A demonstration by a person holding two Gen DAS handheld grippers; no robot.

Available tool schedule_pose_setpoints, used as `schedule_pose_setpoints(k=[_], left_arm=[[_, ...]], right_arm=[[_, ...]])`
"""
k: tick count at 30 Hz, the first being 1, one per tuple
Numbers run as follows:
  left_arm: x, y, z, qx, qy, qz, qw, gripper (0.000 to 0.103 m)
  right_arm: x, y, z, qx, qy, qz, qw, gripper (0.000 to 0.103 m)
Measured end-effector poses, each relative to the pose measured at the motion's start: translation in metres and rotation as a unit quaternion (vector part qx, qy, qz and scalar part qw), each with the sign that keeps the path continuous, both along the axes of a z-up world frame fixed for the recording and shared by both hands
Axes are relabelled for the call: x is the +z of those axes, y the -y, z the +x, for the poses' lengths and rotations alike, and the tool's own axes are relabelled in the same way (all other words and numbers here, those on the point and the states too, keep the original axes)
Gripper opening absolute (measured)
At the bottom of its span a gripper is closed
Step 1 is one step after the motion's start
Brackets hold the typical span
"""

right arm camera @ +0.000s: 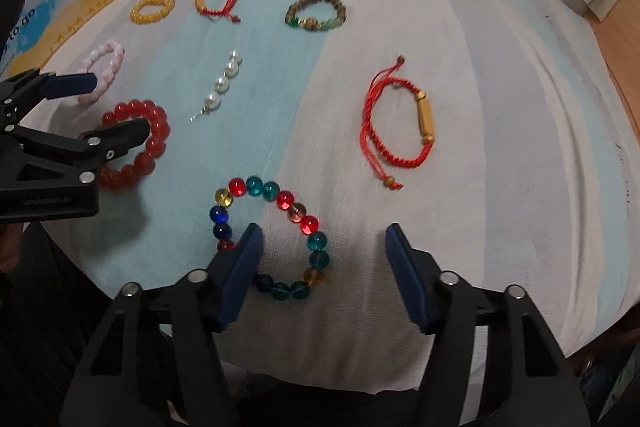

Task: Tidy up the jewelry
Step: 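Grasp the red bead bracelet with the left tool while the right tool grasps the multicolour bead bracelet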

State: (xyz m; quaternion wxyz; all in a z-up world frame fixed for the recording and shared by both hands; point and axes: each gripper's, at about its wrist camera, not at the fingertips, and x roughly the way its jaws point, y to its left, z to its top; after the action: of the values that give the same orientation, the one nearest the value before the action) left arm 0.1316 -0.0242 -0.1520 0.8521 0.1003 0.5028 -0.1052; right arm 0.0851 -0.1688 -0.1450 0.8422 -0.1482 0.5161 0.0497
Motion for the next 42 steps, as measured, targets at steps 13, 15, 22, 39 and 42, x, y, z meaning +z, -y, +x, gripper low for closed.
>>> schedule_pose_setpoints(k=[13,15,22,39,42], left_arm=[[-0.004,0.008,-0.018,-0.016,-0.007,-0.03,0.9994,0.079],[-0.005,0.007,-0.021,0.001,-0.007,-0.031,0.9995,0.079],[-0.01,-0.001,-0.024,0.037,0.002,-0.054,0.9979,0.08],[0.0,0.006,-0.029,0.002,-0.02,-0.089,0.9959,0.013],[0.003,0.003,-0.03,0.006,-0.022,-0.091,0.9956,0.013]], right_arm=[[-0.011,0.007,0.002,-0.023,0.002,0.039,0.999,0.053],[-0.011,0.006,0.001,-0.022,0.004,0.038,0.999,0.052],[-0.009,0.008,-0.003,-0.012,0.011,0.027,1.0,0.038],[0.005,0.009,-0.005,-0.02,0.02,0.032,0.999,0.011],[0.01,0.01,-0.007,-0.022,0.024,0.035,0.999,0.009]])
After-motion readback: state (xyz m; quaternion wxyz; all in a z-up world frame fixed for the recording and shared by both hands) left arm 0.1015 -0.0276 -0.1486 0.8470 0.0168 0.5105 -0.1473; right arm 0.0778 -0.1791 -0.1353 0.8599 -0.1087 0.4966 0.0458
